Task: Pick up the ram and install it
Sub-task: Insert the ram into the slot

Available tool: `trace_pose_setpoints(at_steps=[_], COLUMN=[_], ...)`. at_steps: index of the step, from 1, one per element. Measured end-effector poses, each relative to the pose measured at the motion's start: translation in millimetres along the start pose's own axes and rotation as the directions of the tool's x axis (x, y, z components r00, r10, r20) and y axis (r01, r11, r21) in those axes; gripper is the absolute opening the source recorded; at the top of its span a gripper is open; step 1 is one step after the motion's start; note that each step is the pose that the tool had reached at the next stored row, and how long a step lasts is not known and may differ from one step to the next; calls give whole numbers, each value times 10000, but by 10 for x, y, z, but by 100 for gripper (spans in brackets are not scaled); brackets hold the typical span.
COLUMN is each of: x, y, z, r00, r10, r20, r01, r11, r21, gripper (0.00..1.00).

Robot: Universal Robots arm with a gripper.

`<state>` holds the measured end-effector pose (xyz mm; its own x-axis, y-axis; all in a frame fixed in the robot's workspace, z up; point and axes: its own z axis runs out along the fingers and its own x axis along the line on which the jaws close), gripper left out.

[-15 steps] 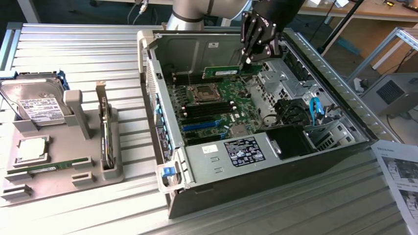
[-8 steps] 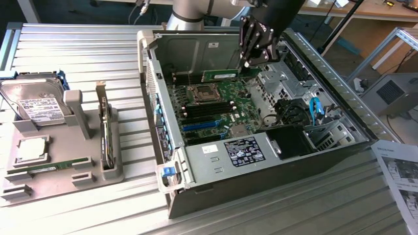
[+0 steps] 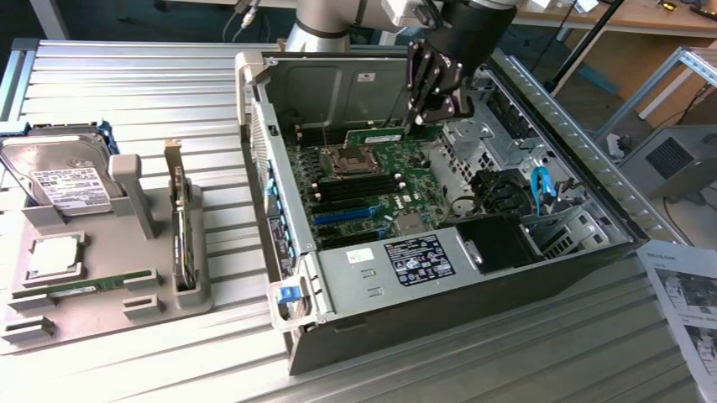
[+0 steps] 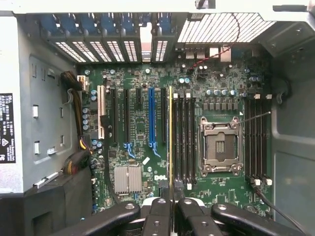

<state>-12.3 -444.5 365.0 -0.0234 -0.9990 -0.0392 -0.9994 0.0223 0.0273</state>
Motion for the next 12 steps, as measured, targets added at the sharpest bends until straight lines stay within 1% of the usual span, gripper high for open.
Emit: trace_pose_setpoints(at_steps=[1,5,12], x=[1,5,11], y=[-1,-4,-8], z=[17,138,276], r00=[10000,10000,10000], r10=[0,0,0], r20=[0,0,-1], r01=[0,0,0], r11=[10000,10000,10000], r21=[0,0,0], gripper=[12,12,12])
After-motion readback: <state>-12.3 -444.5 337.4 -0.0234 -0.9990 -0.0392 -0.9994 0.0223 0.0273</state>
